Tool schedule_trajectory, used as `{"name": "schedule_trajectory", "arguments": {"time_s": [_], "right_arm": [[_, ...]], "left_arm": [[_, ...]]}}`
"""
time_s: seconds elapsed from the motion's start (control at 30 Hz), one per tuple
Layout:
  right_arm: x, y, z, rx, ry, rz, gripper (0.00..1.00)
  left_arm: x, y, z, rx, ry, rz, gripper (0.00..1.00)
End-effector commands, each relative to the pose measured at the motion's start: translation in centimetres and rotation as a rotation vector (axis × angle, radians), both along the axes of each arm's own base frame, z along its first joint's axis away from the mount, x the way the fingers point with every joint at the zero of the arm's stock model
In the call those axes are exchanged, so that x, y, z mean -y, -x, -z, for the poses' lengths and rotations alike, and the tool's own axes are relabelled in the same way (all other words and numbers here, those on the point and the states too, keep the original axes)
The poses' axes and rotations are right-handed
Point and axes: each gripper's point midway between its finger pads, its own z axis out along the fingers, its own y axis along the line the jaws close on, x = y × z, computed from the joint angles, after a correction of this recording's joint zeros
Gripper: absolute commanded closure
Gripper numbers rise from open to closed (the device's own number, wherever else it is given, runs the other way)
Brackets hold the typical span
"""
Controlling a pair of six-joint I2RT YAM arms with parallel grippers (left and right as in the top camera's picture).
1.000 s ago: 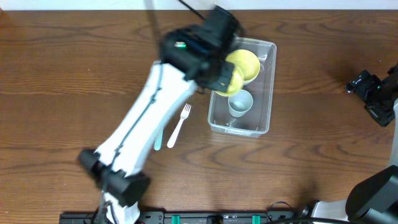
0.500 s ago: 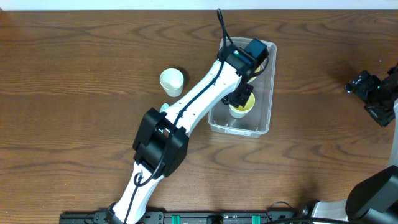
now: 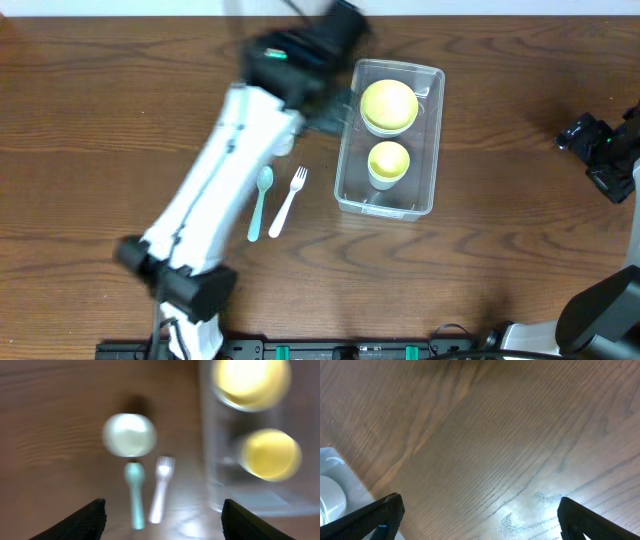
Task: Pack container
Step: 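Move left gripper to the white cup and grasp it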
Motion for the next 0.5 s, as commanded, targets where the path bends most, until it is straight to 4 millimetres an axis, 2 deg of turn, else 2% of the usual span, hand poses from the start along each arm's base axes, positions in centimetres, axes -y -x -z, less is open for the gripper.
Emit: {"name": "schedule_trajectory", "arguments": {"time_s": [0.0, 0.1, 0.23, 0.37, 0.47], "right_arm": [[0.1, 0.1, 0.2, -0.006, -0.004, 0.018, 0.01], [0.1, 0.1, 0.2, -0.006, -0.005, 0.017, 0.01], [0.1, 0.1, 0.2, -0.006, -0.005, 0.017, 0.01], [0.1, 0.1, 0.2, -0.006, -0.004, 0.018, 0.01], [0.1, 0.1, 0.2, -0.006, -0.005, 0.017, 0.01]], "left_arm": [[-5.1, -1.7, 3.4, -0.105, -0.028, -0.164, 0.25], [-7.5, -2.0, 7.5, -0.23, 0.016, -0.263, 0.25], [-9.1, -1.9, 13.5, -0.375, 0.048, -0.323, 0.26], [-9.1, -1.4, 18.1, -0.462, 0.07, -0.338, 0.26], [-8.8, -1.2, 20.2, -0.479, 0.069, -0.332, 0.26]]}}
